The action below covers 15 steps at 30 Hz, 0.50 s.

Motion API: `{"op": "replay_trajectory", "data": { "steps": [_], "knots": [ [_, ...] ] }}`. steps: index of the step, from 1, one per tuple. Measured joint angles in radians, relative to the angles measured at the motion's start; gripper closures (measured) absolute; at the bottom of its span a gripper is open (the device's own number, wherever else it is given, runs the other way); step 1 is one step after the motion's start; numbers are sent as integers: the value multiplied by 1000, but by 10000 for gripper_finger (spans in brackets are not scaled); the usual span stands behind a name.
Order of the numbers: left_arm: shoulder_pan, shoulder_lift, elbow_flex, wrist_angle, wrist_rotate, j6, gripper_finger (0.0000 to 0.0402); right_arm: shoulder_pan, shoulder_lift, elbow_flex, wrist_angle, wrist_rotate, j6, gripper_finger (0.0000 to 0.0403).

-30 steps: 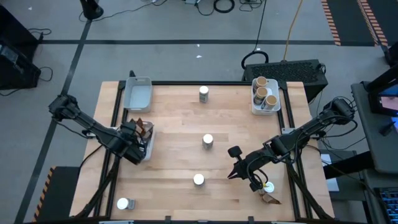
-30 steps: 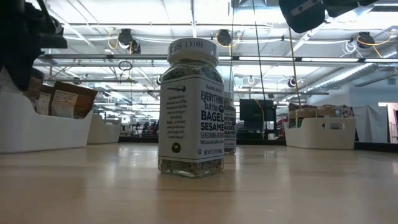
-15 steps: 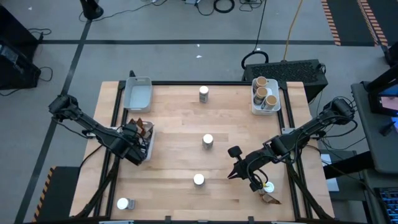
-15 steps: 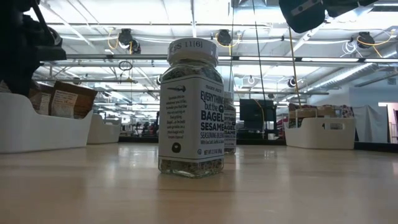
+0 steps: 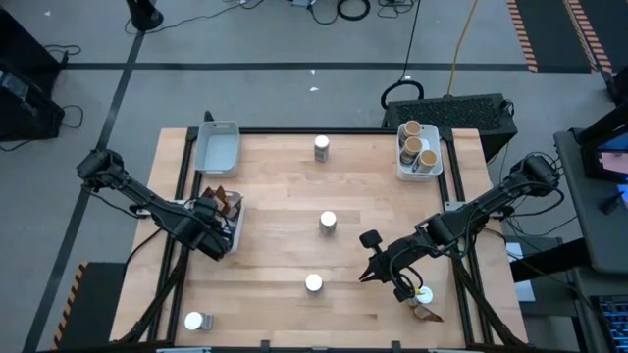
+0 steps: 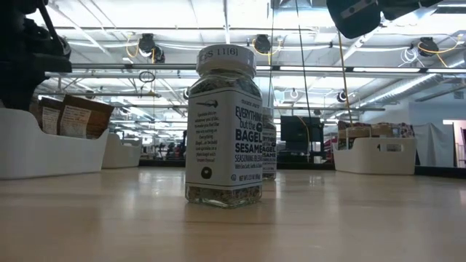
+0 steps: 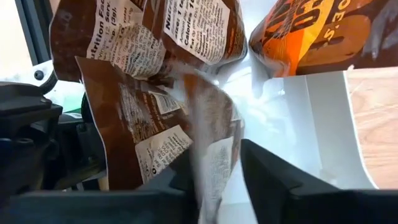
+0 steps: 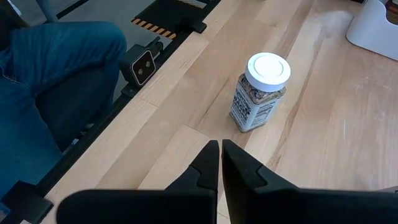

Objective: Sort spices by type
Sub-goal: Put the orange seasoning pack into the left white bin

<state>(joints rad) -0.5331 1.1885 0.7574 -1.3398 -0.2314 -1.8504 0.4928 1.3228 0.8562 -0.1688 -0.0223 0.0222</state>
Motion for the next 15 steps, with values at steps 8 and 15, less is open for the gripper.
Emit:
{"op": "replay_trajectory", "data": {
  "steps": [8, 15],
  "knots": [
    [0, 0, 9, -5, -5, 6, 196, 0, 0, 0, 0, 0, -3, 403],
    [0, 0, 75, -35, -5, 31, 150, 0, 0, 0, 0, 0, -7, 403]
  ]
}}
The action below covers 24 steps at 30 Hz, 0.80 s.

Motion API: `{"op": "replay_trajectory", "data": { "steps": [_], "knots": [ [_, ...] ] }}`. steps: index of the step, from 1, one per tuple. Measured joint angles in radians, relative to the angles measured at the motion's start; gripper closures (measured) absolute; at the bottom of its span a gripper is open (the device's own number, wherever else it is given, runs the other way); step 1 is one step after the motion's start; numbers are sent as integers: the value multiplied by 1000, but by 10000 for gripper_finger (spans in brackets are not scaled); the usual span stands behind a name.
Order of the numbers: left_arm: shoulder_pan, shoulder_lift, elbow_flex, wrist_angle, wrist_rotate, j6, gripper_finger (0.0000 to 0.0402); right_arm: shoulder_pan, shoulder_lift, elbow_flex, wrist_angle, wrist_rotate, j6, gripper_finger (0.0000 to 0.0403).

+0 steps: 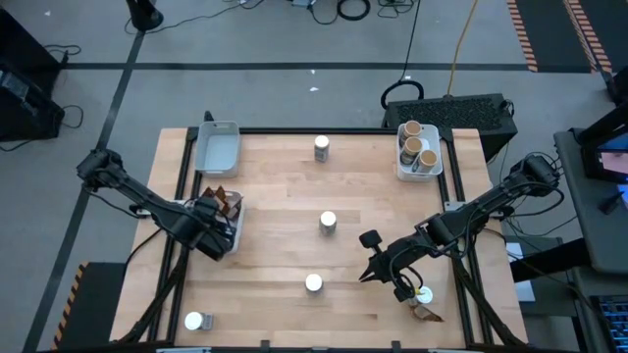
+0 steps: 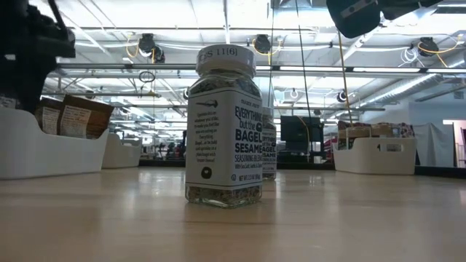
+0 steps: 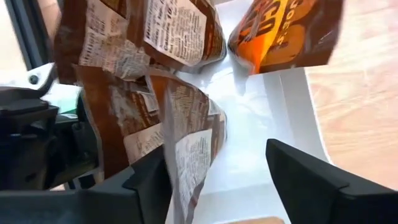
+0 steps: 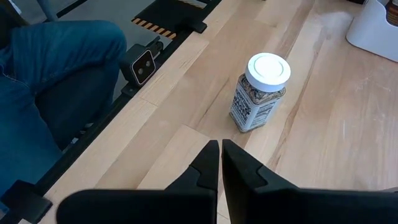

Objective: Sort spices by type
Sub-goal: Put the orange seasoning pack into the left white bin

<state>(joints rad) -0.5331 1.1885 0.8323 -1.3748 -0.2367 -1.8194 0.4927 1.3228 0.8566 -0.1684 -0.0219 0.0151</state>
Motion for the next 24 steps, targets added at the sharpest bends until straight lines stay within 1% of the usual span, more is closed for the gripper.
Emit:
{"op": "replay_trajectory", "data": {
  "steps": [10, 14, 16, 19, 22, 24],
  "knots": [
    [0, 0, 174, -190, 0, -6, 143, 0, 0, 0, 1, 0, 0, 403],
    [0, -1, 250, -193, -20, 1, 143, 0, 0, 0, 1, 0, 0, 403],
    [0, -2, 285, -192, -56, 1, 143, 0, 0, 0, 1, 0, 0, 403],
    [0, -2, 312, -141, -151, 31, 143, 0, 0, 0, 1, 0, 0, 403],
    [0, -2, 319, -13, -269, 123, 143, 0, 0, 0, 1, 0, 0, 403],
    [0, 3, 319, 117, -346, 221, 143, 0, 0, 0, 1, 0, 0, 403]
  ]
}}
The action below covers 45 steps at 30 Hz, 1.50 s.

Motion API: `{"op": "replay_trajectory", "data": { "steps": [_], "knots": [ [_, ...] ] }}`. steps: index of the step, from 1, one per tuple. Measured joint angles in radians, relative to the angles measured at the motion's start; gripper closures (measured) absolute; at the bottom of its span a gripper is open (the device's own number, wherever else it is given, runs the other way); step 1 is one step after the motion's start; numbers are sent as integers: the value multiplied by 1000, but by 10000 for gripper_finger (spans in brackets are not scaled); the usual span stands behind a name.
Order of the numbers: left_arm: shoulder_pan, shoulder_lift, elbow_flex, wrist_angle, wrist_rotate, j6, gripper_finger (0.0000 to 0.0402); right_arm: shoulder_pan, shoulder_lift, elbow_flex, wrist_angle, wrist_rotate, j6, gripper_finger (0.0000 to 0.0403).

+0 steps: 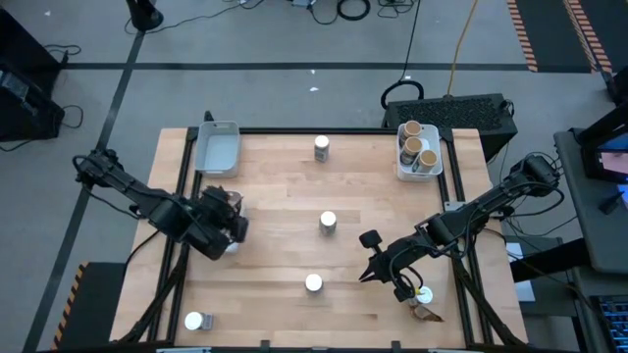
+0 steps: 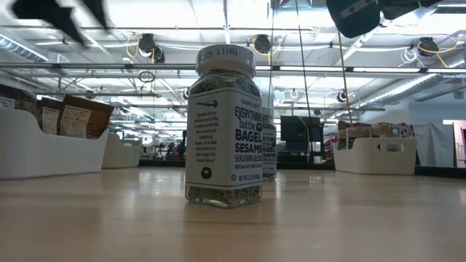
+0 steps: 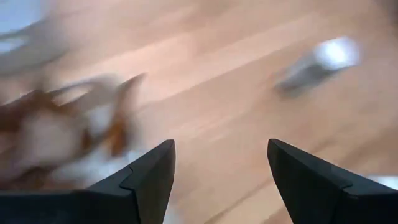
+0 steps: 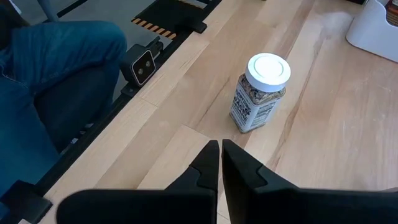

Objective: Sort spices by type
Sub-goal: Put the orange seasoning pack into the left white bin

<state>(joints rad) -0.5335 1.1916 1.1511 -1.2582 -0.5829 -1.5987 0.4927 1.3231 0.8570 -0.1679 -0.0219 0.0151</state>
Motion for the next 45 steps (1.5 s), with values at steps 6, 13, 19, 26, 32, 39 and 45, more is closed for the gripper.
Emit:
{"op": "replay_trajectory", "data": {
  "steps": [6, 13, 19, 26, 32, 39, 45],
  "knots": [
    [-23, 65, 0, 451, -112, 420, 143, 3, 0, 0, -21, 0, 61, 403],
    [-45, 232, 0, 899, -120, 799, 143, 51, 0, 0, -97, 0, 189, 403],
    [-44, 399, 0, 1227, -25, 1055, 143, 129, -10, 0, -234, -4, 362, 403],
    [-42, 522, 0, 1556, 8, 1334, 143, 196, -63, 0, -430, -45, 667, 403],
    [-13, 601, 0, 1818, 128, 1466, 143, 237, -93, 21, -428, -36, 734, 403],
    [27, 745, 50, 2016, 245, 1565, 143, 290, -132, 77, -459, 212, 673, 403],
    [59, 919, 269, 1956, 301, 1665, 143, 360, -213, 83, -462, 269, 739, 403]
  ]
}}
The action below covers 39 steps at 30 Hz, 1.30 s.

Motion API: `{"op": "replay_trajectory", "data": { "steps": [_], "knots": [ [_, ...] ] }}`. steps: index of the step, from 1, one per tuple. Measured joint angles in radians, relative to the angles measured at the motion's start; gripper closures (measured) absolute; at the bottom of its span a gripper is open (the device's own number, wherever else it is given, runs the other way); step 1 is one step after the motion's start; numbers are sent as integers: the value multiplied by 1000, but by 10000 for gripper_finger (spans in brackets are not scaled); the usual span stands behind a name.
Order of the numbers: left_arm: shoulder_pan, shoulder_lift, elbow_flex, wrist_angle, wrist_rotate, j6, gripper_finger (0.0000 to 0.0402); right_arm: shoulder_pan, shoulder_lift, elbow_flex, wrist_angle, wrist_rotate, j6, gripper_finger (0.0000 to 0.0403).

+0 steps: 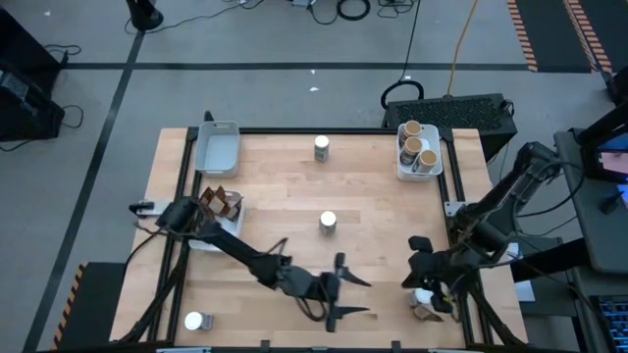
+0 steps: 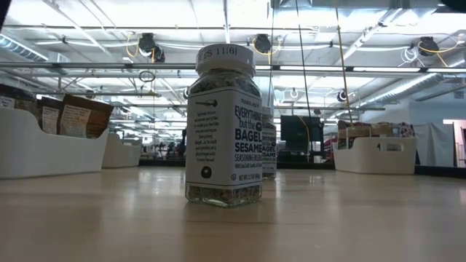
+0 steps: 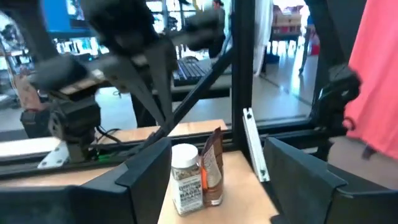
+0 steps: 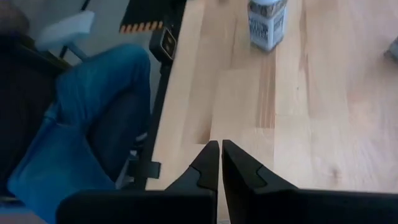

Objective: Sort spices by type
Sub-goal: Put the orange seasoning pack into the left white bin

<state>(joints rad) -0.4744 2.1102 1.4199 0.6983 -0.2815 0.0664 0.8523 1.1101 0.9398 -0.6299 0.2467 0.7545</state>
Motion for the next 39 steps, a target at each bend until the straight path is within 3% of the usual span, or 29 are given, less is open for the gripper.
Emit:
{"op": "replay_trajectory", "data": {
  "steps": [10, 25, 30, 39],
  "knots": [
    [59, 250, 344, -66, 125, 28, 143, 103, -80, 0, -57, 169, 19, 403],
    [108, 524, 832, -301, 240, 27, 143, 112, -88, 0, -65, 199, -11, 403],
    [110, 597, 932, -304, 255, 27, 143, 112, -88, 0, -70, 200, -16, 403],
    [129, 661, 936, -236, 277, 18, 143, 112, -88, 0, -71, 201, -15, 403]
  ]
}}
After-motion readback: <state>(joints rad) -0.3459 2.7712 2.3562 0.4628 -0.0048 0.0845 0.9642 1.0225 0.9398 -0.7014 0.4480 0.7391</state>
